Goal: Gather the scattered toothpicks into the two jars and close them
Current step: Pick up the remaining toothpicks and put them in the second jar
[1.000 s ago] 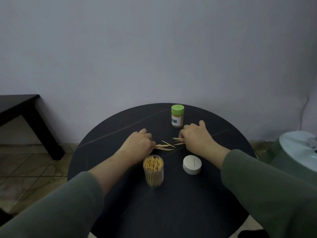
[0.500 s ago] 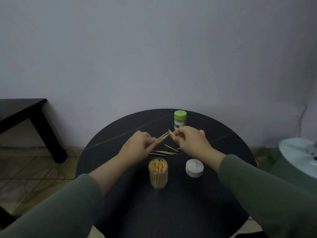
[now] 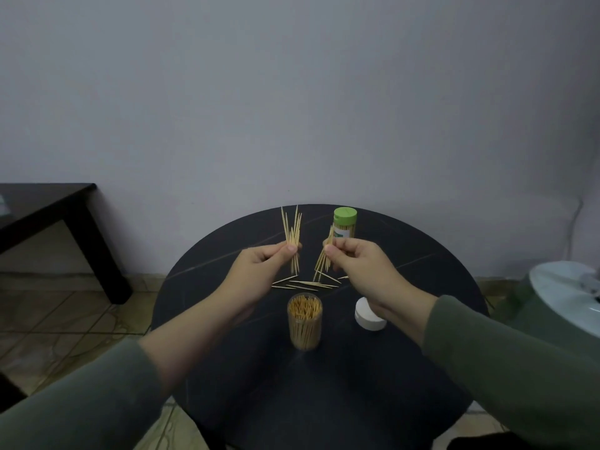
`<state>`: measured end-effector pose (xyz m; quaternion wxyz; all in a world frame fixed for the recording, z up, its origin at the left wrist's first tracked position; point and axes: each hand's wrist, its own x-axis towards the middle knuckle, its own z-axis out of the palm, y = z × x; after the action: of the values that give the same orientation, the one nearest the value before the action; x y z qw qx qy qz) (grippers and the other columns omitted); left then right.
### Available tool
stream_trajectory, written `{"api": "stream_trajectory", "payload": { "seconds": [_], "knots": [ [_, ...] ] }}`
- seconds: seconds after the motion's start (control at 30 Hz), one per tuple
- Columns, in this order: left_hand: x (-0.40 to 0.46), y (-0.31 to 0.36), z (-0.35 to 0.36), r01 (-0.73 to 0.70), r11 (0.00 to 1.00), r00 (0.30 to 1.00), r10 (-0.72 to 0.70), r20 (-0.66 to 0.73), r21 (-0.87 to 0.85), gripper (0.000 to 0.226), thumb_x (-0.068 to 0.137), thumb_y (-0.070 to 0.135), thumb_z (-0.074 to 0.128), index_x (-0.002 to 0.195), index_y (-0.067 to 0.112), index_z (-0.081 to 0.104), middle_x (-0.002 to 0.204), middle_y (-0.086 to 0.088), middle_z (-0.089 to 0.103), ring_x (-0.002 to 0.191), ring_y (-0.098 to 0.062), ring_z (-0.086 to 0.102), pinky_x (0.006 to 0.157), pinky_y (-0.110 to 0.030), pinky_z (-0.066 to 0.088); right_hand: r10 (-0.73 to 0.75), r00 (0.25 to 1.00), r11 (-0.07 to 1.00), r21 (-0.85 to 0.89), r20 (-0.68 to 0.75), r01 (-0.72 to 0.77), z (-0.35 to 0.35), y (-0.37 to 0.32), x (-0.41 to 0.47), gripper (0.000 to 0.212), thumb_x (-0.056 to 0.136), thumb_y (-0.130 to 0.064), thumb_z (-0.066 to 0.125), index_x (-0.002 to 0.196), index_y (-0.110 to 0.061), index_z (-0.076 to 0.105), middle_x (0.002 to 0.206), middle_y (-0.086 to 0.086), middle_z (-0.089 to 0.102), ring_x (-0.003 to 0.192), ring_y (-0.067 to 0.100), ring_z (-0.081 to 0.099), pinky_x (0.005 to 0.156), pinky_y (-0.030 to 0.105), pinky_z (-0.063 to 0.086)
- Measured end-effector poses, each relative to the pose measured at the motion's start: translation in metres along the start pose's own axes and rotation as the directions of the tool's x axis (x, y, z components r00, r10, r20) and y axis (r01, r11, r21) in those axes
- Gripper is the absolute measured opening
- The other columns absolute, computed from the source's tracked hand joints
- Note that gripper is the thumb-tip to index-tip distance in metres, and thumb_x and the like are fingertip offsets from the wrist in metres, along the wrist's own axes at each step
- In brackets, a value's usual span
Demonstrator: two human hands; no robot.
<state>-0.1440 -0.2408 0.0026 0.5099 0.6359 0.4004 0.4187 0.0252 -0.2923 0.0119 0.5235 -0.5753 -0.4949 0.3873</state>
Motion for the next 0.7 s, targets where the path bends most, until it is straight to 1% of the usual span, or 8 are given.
{"api": "stream_trajectory", "payload": {
  "seconds": [0.1, 0.13, 0.2, 0.23, 0.37, 0.53, 0.63, 0.7],
  "knots": [
    [-0.012, -0.004, 0.006, 0.045, 0.997, 0.998, -0.043, 0.038, -0.06, 0.026, 0.095, 0.023, 0.056, 0.112, 0.011, 0.071, 0.104, 0.013, 0.068, 0.102, 0.013, 0.042, 0.107, -0.041, 0.035, 0.035, 0.998, 0.999, -0.019, 0.057, -0.034, 0.011, 0.008, -0.007, 0.021, 0.095, -0.017, 0.057, 0.115, -0.015, 0.066, 0.091, -0.009, 0.064, 0.083, 0.001, 0.056, 0.074, 0.016, 0.044],
    [-0.016, -0.007, 0.007, 0.052, 0.997, 0.998, -0.049, 0.046, -0.064, 0.027, 0.094, 0.023, 0.056, 0.112, 0.01, 0.071, 0.107, 0.007, 0.071, 0.102, 0.012, 0.045, 0.108, -0.043, 0.034, 0.041, 0.997, 0.999, -0.03, 0.064, -0.039, 0.014, 0.01, -0.008, 0.022, 0.095, -0.017, 0.058, 0.115, -0.015, 0.066, 0.093, -0.008, 0.066, 0.086, 0.002, 0.058, 0.077, 0.017, 0.046],
    [-0.021, -0.014, 0.007, 0.063, 0.996, 0.996, -0.059, 0.069, -0.064, 0.027, 0.095, 0.023, 0.056, 0.112, 0.01, 0.071, 0.109, 0.005, 0.072, 0.1, 0.007, 0.061, 0.108, -0.039, 0.036, 0.043, 0.997, 0.998, -0.054, 0.061, -0.039, 0.018, 0.016, -0.01, 0.02, 0.095, -0.018, 0.059, 0.112, -0.016, 0.068, 0.097, -0.005, 0.069, 0.092, 0.005, 0.061, 0.082, 0.02, 0.048],
    [-0.024, -0.018, 0.007, 0.064, 0.995, 0.995, -0.058, 0.084, -0.071, 0.027, 0.095, 0.022, 0.055, 0.112, 0.009, 0.071, 0.109, 0.005, 0.072, 0.1, 0.004, 0.064, 0.107, -0.035, 0.039, 0.039, 0.998, 0.997, -0.066, 0.054, -0.036, 0.02, 0.018, -0.01, 0.018, 0.095, -0.018, 0.059, 0.11, -0.017, 0.069, 0.097, -0.005, 0.069, 0.094, 0.006, 0.062, 0.082, 0.02, 0.049],
    [-0.031, -0.029, 0.007, 0.034, 0.998, 0.992, -0.027, 0.12, -0.051, 0.026, 0.097, 0.021, 0.052, 0.111, 0.01, 0.071, 0.109, -0.001, 0.073, 0.109, -0.009, 0.064, 0.099, -0.029, 0.046, 0.032, 0.997, 0.994, -0.106, 0.071, -0.025, 0.023, 0.024, -0.01, 0.016, 0.095, -0.018, 0.059, 0.107, -0.018, 0.069, 0.093, -0.005, 0.07, 0.086, 0.003, 0.064, 0.068, 0.014, 0.047],
    [-0.031, -0.039, 0.007, -0.009, 0.999, 0.998, 0.011, 0.057, -0.033, 0.022, 0.093, 0.02, 0.058, 0.101, 0.012, 0.076, 0.109, -0.007, 0.067, 0.107, -0.016, 0.063, 0.096, -0.027, 0.049, -0.005, 0.997, 0.99, -0.14, 0.072, 0.015, 0.026, 0.032, -0.011, 0.014, 0.093, -0.018, 0.061, 0.106, -0.017, 0.068, 0.092, -0.003, 0.069, 0.087, 0.009, 0.064, 0.074, 0.022, 0.051],
    [-0.031, -0.044, 0.007, 0.004, 1.0, 0.998, -0.002, 0.07, -0.031, 0.022, 0.091, 0.023, 0.059, 0.101, 0.013, 0.076, 0.109, -0.006, 0.066, 0.107, -0.014, 0.062, 0.099, -0.028, 0.048, -0.03, 0.996, 0.988, -0.148, 0.086, 0.042, 0.025, 0.034, -0.012, 0.014, 0.092, -0.019, 0.063, 0.106, -0.02, 0.066, 0.092, -0.002, 0.069, 0.088, 0.009, 0.065, 0.074, 0.021, 0.052],
    [-0.032, -0.044, 0.006, 0.018, 1.0, 0.996, -0.016, 0.091, -0.018, 0.022, 0.091, 0.025, 0.06, 0.101, 0.016, 0.077, 0.108, -0.004, 0.067, 0.107, -0.012, 0.062, 0.101, -0.031, 0.046, -0.049, 0.993, 0.983, -0.17, 0.105, 0.066, 0.022, 0.035, -0.012, 0.016, 0.091, -0.02, 0.064, 0.105, -0.026, 0.066, 0.09, -0.004, 0.07, 0.089, 0.009, 0.065, 0.076, 0.022, 0.053]
  ]
}}
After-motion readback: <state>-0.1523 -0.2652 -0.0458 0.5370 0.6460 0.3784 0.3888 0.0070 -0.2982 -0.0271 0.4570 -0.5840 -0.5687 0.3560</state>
